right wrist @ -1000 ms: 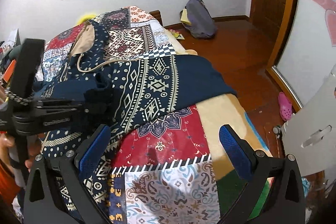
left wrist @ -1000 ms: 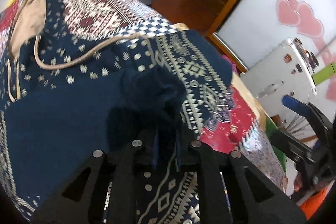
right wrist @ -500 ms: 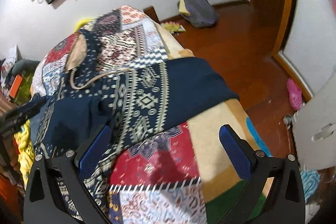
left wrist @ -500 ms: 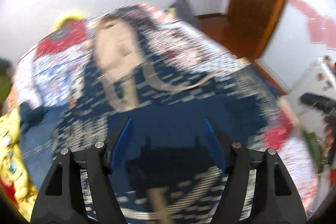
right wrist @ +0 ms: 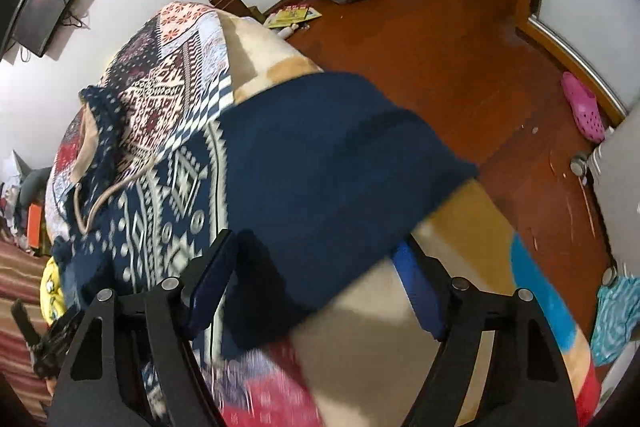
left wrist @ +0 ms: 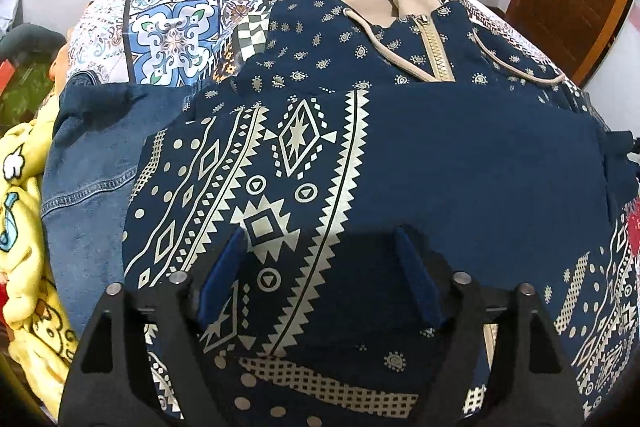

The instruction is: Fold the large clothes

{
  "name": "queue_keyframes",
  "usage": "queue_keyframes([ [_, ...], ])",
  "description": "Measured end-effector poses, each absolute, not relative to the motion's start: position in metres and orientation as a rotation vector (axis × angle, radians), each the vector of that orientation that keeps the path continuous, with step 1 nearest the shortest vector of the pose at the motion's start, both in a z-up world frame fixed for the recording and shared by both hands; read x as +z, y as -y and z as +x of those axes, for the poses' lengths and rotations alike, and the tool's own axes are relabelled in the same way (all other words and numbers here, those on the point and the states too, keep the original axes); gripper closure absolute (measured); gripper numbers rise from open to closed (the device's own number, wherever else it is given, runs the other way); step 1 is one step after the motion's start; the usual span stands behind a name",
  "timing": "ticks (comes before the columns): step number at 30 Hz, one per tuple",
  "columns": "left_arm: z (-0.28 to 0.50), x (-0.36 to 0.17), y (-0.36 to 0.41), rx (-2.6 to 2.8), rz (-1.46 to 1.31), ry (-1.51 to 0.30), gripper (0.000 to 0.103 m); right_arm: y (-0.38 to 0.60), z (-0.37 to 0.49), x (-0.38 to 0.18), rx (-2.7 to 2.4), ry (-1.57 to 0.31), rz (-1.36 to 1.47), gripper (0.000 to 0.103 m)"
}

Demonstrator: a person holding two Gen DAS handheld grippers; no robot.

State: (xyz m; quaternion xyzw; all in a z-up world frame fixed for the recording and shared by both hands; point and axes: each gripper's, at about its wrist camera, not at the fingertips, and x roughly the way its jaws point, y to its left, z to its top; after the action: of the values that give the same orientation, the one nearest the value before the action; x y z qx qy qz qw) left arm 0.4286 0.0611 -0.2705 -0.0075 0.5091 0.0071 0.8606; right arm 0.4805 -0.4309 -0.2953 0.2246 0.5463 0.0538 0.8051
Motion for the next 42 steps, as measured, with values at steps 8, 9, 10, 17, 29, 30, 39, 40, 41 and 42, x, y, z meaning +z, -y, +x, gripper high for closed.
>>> queue_keyframes([
  [8,0.429,-0.275,-0.062,0.023,-0.041,-1.046,0.016,0.442,0.500,-0.298,0.069,-1.130,0.558,0.084],
  [9,0.429,-0.274,-0.062,0.026,-0.036,-1.047,0.016,0.444,0.497,-0.295,0.079,-1.120,0.567,0.089],
  [10,0.429,-0.274,-0.062,0.028,-0.032,-1.049,0.016,0.444,0.498,-0.293,0.087,-1.114,0.574,0.094],
  [17,0.416,-0.261,-0.056,0.035,-0.017,-1.057,0.016,0.428,0.474,-0.230,0.082,-0.995,0.424,0.096],
  [29,0.355,-0.200,-0.056,-0.010,0.062,-0.907,0.016,0.316,0.408,-0.126,0.275,-0.774,0.169,0.096],
  [30,0.350,-0.197,-0.056,-0.012,0.076,-0.896,0.016,0.304,0.407,-0.126,0.301,-0.782,0.160,0.096],
  [39,0.328,-0.202,-0.061,-0.033,0.066,-0.905,0.016,0.208,0.430,-0.204,0.421,-1.022,0.127,0.096],
  [40,0.327,-0.205,-0.064,-0.031,0.057,-0.914,0.016,0.203,0.430,-0.213,0.423,-1.050,0.128,0.096],
  [41,0.327,-0.208,-0.066,-0.027,0.045,-0.925,0.016,0.199,0.431,-0.225,0.419,-1.087,0.130,0.095],
  [42,0.327,-0.211,-0.069,-0.023,0.034,-0.933,0.016,0.197,0.429,-0.234,0.419,-1.115,0.139,0.093],
])
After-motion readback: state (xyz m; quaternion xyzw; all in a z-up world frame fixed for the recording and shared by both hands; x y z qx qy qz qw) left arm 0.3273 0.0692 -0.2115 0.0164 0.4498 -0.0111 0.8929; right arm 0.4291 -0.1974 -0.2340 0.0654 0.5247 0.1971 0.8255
